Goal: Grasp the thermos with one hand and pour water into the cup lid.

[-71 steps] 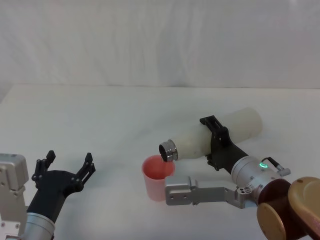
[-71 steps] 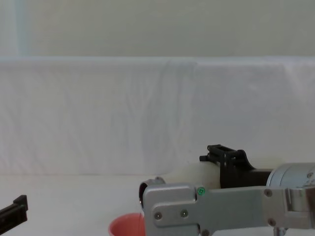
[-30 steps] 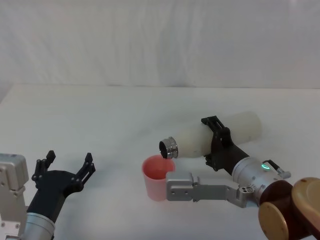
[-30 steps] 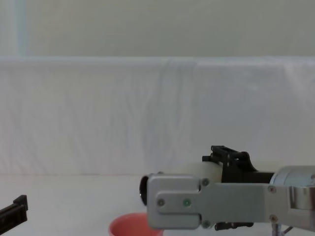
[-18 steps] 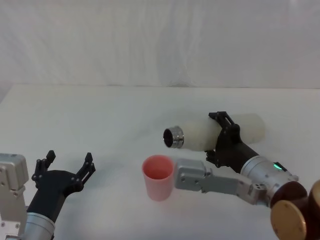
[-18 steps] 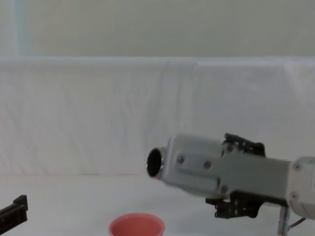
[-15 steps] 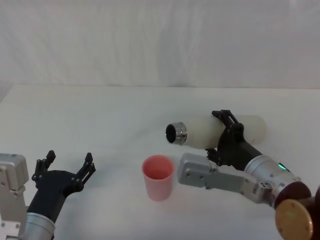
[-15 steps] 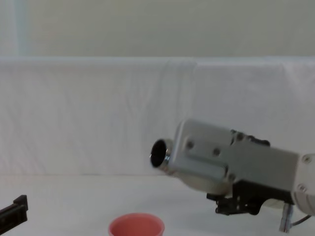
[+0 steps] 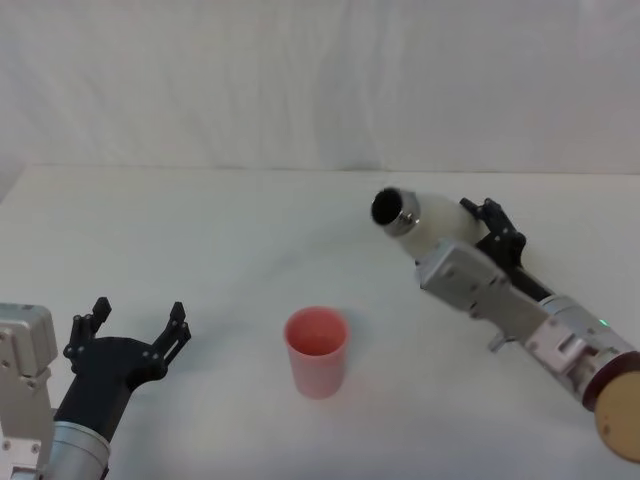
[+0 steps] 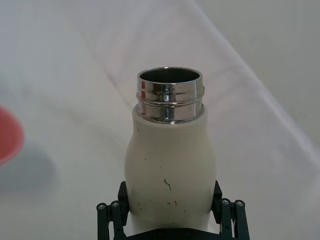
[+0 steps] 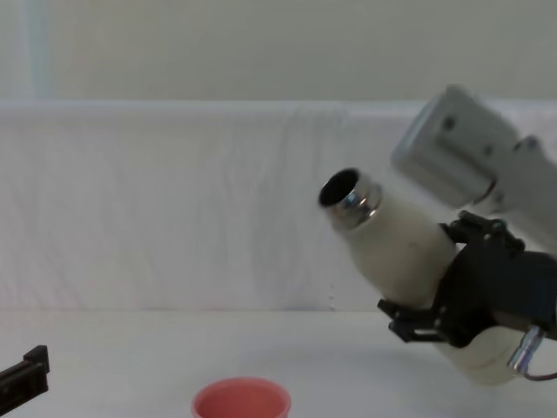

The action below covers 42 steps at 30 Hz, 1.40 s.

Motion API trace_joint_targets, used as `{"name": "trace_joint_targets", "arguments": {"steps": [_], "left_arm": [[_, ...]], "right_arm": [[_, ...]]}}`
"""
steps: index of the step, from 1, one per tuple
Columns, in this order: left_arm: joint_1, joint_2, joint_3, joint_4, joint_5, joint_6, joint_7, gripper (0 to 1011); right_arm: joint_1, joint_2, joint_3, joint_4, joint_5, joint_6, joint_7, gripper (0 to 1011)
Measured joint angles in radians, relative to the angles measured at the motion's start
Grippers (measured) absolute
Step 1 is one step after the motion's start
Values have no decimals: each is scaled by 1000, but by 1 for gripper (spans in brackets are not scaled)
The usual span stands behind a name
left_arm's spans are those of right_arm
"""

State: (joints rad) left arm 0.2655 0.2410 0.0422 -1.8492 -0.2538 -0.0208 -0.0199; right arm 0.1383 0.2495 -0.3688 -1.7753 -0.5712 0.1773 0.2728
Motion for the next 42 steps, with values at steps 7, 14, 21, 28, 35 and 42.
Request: {"name": "trace_joint_targets", "arguments": {"steps": [7, 14, 21, 28, 35, 42], "left_arm": [[0, 0, 0, 0, 0, 0, 0, 1001], [0, 0, 0, 0, 0, 0, 0, 1001], [0, 0, 0, 0, 0, 0, 0, 1001], [0, 0, 0, 0, 0, 0, 0, 1001], [0, 0, 0, 0, 0, 0, 0, 1001], [0, 0, 0, 0, 0, 0, 0, 1001]], "right_arm": [[-3, -63, 78, 47, 193, -36, -9, 957], [14, -106, 115, 97, 316, -50, -4, 957], [48, -150, 151, 159, 456, -56, 23, 957], [83, -181, 166, 215, 546, -54, 38, 957], [121, -206, 162, 273, 603, -49, 43, 957], [160, -223, 148, 329, 642, -40, 47, 957]]}}
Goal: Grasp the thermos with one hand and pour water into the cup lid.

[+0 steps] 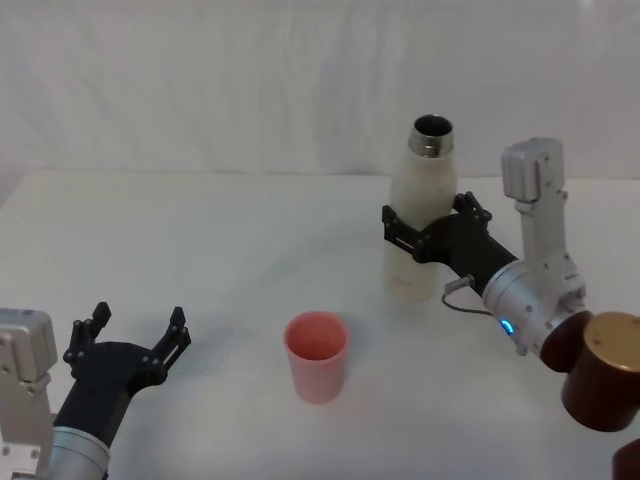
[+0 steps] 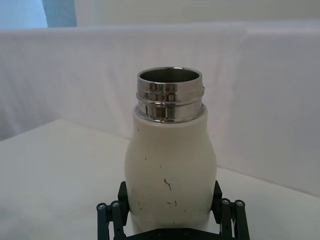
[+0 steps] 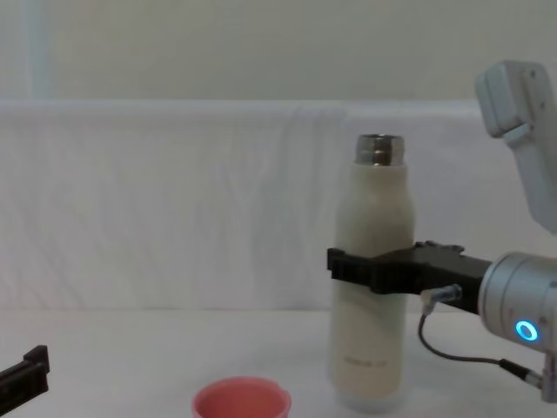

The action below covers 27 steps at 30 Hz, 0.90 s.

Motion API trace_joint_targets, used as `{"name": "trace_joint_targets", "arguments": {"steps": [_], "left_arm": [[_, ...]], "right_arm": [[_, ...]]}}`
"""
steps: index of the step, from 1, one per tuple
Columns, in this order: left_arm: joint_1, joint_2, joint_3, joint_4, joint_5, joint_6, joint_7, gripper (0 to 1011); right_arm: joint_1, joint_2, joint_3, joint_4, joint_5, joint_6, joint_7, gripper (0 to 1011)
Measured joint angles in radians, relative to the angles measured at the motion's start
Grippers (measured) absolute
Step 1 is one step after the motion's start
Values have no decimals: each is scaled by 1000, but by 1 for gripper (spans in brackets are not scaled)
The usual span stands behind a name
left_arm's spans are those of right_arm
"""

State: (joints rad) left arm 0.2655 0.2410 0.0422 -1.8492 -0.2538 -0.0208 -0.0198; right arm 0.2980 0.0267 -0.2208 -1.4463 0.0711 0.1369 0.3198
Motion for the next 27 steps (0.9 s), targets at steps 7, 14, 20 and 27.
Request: {"name": "trace_joint_targets", "arguments": {"steps": [7, 14, 20, 27], "left_arm": [[0, 0, 0, 0, 0, 0, 0, 1001], [0, 0, 0, 0, 0, 0, 0, 1001], [0, 0, 0, 0, 0, 0, 0, 1001], [0, 0, 0, 0, 0, 0, 0, 1001]], "right_arm": [[29, -4, -24, 35, 18, 15, 1, 957], [49, 4, -53, 56, 25, 22, -5, 957], [53, 8, -62, 67, 38, 22, -15, 957], [57, 15, -75, 81, 63, 17, -22, 957]]}}
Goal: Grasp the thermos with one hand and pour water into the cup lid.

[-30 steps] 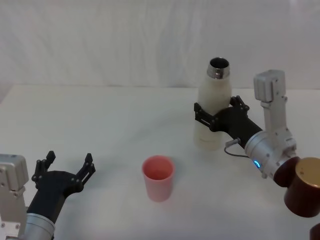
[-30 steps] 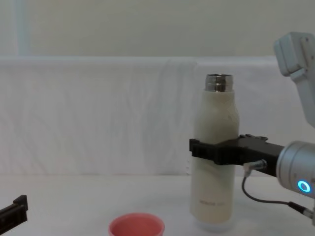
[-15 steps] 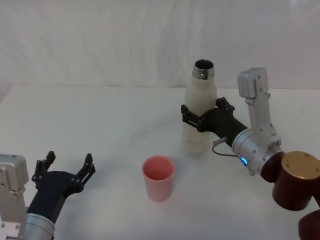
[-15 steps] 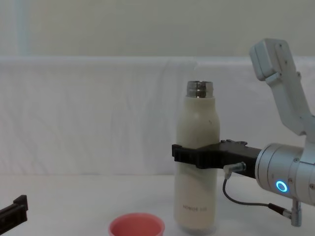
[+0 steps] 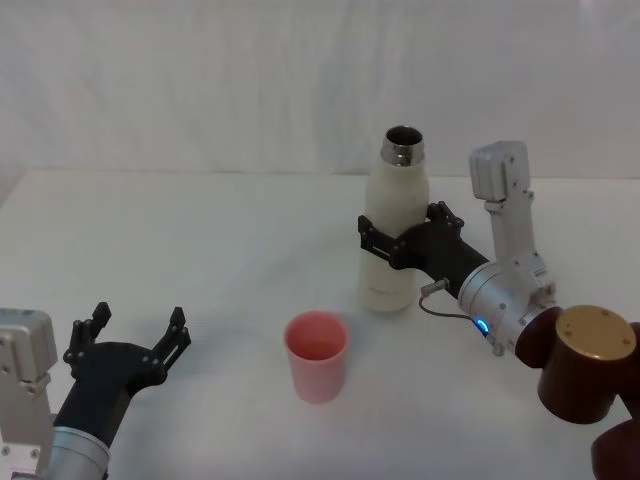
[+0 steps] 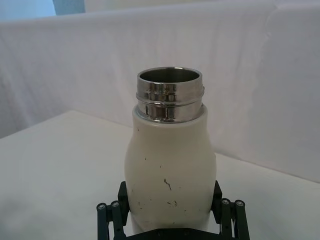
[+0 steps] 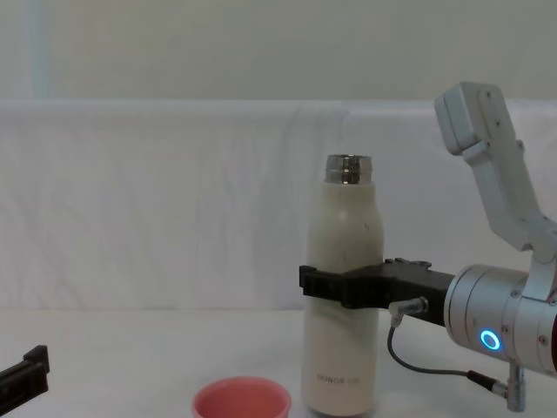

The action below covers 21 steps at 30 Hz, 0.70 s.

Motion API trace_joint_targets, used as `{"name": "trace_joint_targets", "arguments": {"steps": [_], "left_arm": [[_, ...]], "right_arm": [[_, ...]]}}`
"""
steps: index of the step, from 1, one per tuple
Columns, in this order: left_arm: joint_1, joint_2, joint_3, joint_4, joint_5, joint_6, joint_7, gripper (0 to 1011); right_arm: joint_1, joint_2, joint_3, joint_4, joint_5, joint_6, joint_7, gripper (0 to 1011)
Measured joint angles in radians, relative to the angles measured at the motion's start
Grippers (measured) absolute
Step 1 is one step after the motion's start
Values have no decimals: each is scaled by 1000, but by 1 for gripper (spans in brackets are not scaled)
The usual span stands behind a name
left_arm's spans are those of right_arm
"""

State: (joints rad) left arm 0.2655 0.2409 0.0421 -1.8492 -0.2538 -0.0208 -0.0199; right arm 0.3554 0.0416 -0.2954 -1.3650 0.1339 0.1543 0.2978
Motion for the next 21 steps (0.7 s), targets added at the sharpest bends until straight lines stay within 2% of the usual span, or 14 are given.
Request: {"name": "trace_joint_targets", "arguments": {"steps": [21], "left_arm": [[0, 0, 0, 0, 0, 0, 0, 1001]], "right_arm": [[12, 36, -43, 15, 41, -2, -19, 957]]}}
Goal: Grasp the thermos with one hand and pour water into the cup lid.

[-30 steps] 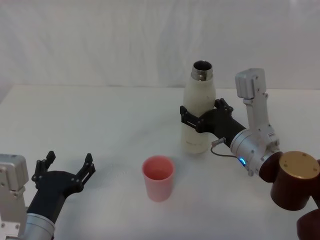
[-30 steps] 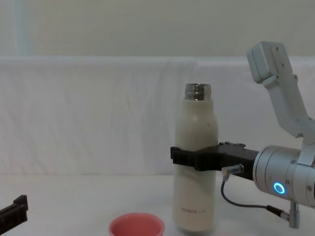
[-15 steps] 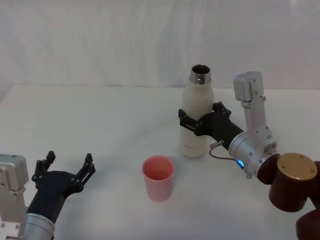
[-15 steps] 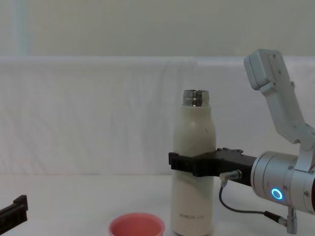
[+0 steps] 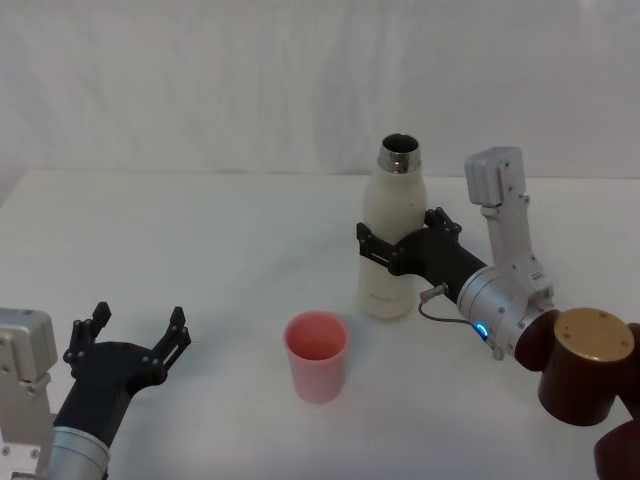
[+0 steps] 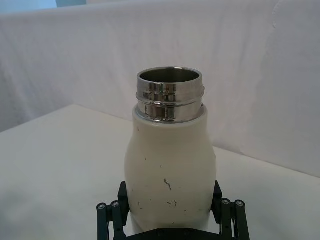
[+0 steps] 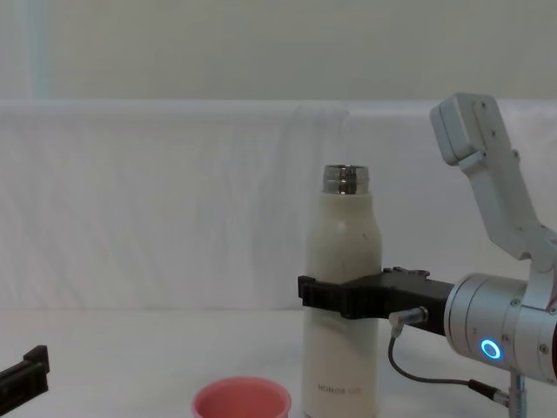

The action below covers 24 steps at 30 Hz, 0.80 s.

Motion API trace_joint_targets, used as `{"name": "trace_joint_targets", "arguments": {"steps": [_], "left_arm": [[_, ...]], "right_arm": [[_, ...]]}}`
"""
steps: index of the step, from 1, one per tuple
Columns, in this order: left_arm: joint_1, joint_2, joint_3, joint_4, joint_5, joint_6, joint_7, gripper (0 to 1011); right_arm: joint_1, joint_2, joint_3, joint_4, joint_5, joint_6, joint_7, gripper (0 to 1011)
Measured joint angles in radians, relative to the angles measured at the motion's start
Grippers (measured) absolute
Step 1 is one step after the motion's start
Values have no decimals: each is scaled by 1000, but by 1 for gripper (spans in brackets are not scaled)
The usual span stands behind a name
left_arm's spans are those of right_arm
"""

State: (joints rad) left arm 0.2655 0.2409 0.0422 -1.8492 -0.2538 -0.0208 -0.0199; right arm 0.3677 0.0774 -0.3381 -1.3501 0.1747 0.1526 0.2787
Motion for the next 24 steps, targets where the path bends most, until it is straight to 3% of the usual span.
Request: {"name": "trace_joint_targets", "arguments": {"steps": [24], "left_arm": [[0, 0, 0, 0, 0, 0, 0, 1001]], "right_arm": [[11, 14, -25, 14, 29, -2, -10, 957]]}}
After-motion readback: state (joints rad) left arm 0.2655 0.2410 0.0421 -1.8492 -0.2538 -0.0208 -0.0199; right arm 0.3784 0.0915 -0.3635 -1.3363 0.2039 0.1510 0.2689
